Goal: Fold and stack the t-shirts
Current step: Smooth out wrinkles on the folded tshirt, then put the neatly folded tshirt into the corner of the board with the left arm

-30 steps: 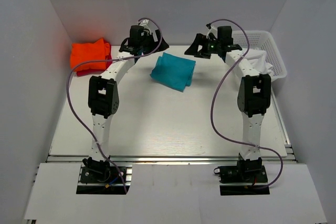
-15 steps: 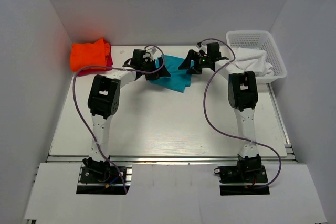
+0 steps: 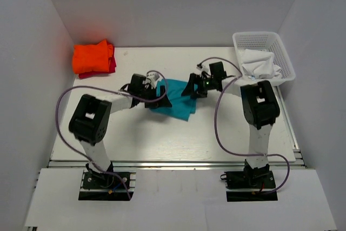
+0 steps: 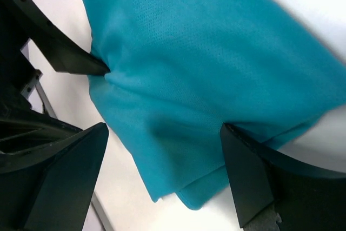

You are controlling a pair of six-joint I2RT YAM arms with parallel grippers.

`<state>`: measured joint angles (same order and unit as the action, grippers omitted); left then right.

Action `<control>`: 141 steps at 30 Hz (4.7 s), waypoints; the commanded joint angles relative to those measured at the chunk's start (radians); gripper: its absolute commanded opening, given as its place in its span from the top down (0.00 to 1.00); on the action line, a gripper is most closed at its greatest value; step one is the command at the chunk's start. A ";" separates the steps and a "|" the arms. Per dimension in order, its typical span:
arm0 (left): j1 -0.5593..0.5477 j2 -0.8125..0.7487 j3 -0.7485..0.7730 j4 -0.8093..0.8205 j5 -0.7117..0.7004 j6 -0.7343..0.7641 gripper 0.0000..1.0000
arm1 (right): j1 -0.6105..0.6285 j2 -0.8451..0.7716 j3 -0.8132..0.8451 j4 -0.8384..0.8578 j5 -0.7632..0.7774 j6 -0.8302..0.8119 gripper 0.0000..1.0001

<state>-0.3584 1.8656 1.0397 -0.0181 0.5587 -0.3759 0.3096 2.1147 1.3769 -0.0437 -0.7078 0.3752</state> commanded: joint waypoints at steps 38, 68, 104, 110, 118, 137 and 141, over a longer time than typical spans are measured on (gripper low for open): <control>-0.076 -0.058 0.180 -0.252 -0.399 0.107 1.00 | 0.057 -0.263 -0.245 -0.065 0.364 -0.052 0.61; -0.056 -0.056 0.169 -0.221 -0.602 0.083 1.00 | 0.033 -0.297 -0.277 -0.033 0.399 0.017 1.00; -0.092 -0.109 0.026 -0.327 -0.505 0.161 0.11 | 0.020 -0.756 -0.515 -0.010 0.432 -0.010 0.10; -0.143 -0.005 0.075 -0.401 -0.638 0.161 0.35 | 0.022 -0.800 -0.539 -0.050 0.501 -0.024 0.10; -0.174 0.127 0.108 -0.436 -0.614 0.137 0.73 | 0.020 -0.870 -0.579 -0.068 0.565 -0.028 0.10; -0.123 -0.163 0.356 -0.410 -0.838 0.386 1.00 | 0.019 -0.932 -0.595 -0.053 0.683 -0.048 0.10; -0.082 -0.163 0.451 -0.459 -0.899 0.451 1.00 | 0.019 -0.934 -0.573 -0.053 0.677 -0.042 0.10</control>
<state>-0.4782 1.7679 1.4204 -0.4519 -0.2371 -0.0109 0.3332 1.2083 0.7868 -0.1234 -0.0521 0.3401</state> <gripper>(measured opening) 0.041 0.904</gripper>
